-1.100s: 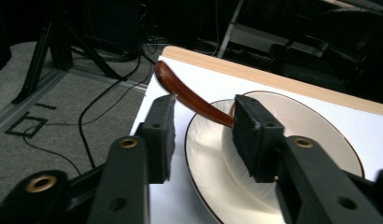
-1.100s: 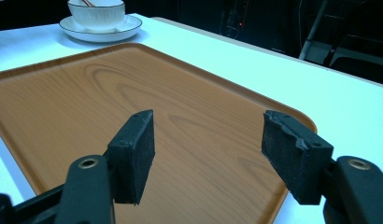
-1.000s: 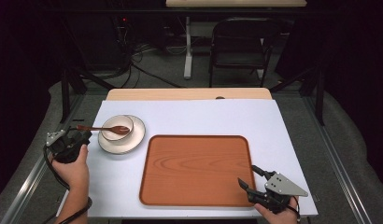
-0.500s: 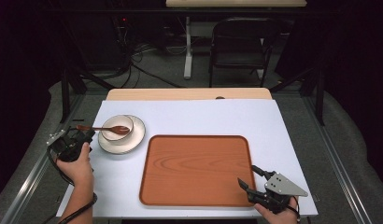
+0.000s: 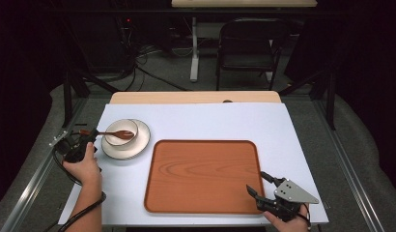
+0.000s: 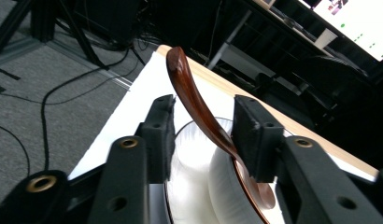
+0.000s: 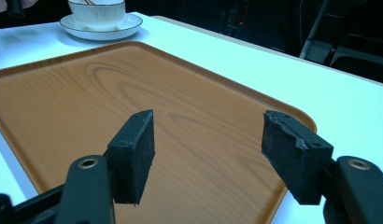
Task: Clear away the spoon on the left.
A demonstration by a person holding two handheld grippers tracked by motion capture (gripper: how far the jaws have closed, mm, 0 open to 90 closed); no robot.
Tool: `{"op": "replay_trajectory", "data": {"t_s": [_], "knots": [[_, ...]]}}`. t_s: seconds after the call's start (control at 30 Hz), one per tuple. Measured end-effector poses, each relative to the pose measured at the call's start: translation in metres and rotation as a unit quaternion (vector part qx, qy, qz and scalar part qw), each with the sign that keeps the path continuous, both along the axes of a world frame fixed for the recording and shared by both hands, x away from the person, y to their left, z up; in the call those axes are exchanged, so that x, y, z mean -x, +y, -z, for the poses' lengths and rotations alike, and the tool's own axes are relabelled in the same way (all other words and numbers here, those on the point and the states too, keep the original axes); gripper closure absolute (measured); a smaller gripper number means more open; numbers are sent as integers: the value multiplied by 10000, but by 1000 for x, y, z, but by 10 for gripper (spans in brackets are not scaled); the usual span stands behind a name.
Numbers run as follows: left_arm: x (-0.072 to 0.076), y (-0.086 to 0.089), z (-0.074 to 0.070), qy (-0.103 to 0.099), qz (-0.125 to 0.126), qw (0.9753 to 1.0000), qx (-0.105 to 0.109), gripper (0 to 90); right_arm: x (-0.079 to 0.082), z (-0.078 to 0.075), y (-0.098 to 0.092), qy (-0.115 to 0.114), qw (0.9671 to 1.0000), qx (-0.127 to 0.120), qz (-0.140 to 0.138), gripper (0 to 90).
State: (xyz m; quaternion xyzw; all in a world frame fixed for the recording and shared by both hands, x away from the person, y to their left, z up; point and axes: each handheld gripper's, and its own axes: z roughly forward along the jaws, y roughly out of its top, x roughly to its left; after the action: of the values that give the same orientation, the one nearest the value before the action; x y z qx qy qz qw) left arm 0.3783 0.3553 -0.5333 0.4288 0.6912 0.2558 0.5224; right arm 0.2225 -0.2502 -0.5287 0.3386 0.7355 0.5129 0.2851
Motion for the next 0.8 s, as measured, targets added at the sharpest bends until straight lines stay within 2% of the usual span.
{"op": "replay_trajectory", "data": {"t_s": [0.03,0.27,0.4,0.53,0.63,0.8], "knots": [[0,0,0,-5,0,10000,-8,637,0,0,0,5,10000,7,-5,345],[-1,-4,0,-46,-11,10000,-80,695,0,0,0,-7,10000,11,-11,345],[0,-3,-1,-96,12,9999,62,717,0,0,-1,-20,10000,6,-7,345],[0,-4,-5,-132,28,9999,-35,739,0,0,0,-4,10000,-6,-6,345],[0,-7,-10,-187,101,9996,-183,751,-1,0,0,-2,10000,4,-8,345],[-1,-12,-18,-277,203,9991,-258,779,0,0,0,-5,10000,-7,-9,345]]}}
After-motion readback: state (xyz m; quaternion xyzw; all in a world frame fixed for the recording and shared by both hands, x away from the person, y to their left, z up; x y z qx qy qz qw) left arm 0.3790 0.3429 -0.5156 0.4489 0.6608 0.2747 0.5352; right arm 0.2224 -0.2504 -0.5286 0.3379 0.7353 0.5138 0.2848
